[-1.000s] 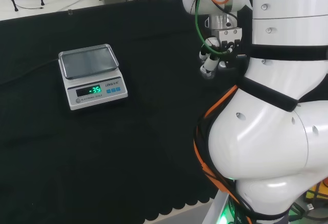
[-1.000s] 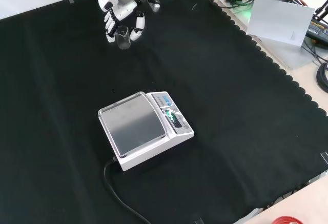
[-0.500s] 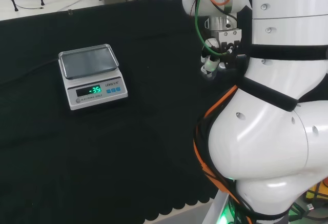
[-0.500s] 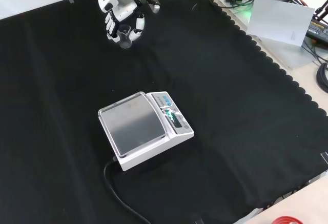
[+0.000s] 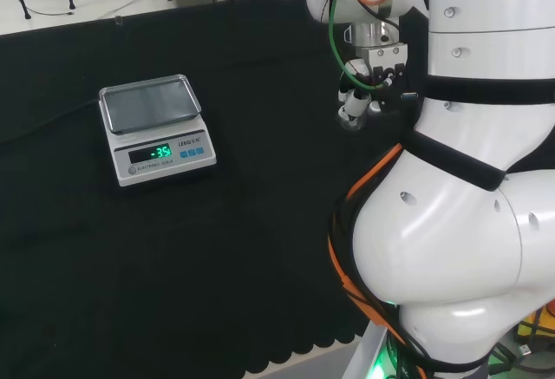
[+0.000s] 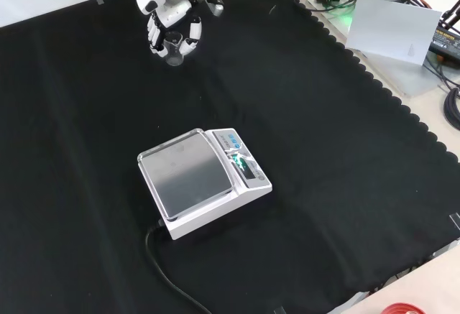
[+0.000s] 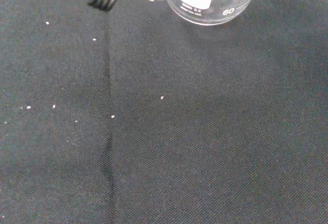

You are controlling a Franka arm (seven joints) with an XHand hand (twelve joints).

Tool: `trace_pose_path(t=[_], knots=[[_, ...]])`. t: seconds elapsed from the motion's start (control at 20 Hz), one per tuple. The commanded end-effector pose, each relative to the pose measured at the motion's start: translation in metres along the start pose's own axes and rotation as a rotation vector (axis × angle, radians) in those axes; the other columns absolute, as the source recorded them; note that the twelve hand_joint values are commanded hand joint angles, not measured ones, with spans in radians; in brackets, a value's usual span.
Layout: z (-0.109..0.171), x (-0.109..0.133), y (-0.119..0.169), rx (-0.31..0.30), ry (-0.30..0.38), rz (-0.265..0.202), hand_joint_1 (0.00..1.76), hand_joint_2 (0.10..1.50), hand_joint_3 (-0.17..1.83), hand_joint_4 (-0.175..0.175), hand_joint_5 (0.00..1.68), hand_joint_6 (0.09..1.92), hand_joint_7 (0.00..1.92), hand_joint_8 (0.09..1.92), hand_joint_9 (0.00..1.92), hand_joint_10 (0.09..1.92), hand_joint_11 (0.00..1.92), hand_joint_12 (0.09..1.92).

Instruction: Pick up the beaker.

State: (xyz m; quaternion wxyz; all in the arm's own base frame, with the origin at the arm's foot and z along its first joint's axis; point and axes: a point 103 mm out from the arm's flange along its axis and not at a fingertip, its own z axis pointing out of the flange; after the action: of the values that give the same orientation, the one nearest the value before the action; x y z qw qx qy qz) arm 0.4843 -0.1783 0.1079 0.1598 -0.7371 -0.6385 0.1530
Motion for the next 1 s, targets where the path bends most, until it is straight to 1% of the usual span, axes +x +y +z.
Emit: trace_pose_path(t=[0.05, 0.15, 0.3, 0.5, 0.7, 1.0], knots=[[-0.009, 0.004, -0.002, 0.001, -0.022, -0.002, 1.11, 0.79, 0.74, -0.077, 0.67, 0.91, 0.54, 0.75, 0.85, 0.72, 0.59, 1.27], [-0.012, 0.005, -0.003, 0.010, -0.025, -0.008, 1.11, 0.79, 0.74, -0.078, 0.67, 0.92, 0.55, 0.75, 0.85, 0.72, 0.60, 1.27], [-0.019, 0.010, -0.006, 0.025, -0.056, -0.019, 1.11, 0.79, 0.74, -0.079, 0.68, 0.92, 0.56, 0.76, 0.86, 0.72, 0.61, 1.27], [-0.032, 0.013, -0.011, 0.041, -0.066, -0.040, 1.12, 0.79, 0.74, -0.080, 0.70, 0.92, 0.59, 0.76, 0.88, 0.73, 0.63, 1.26], [-0.040, 0.016, -0.015, 0.034, -0.080, -0.037, 1.12, 0.79, 0.75, -0.078, 0.72, 0.92, 0.61, 0.76, 0.90, 0.72, 0.64, 1.24], [-0.043, 0.017, -0.016, 0.015, -0.073, -0.040, 1.12, 0.79, 0.75, -0.080, 0.73, 0.92, 0.62, 0.76, 0.90, 0.72, 0.65, 1.24]])
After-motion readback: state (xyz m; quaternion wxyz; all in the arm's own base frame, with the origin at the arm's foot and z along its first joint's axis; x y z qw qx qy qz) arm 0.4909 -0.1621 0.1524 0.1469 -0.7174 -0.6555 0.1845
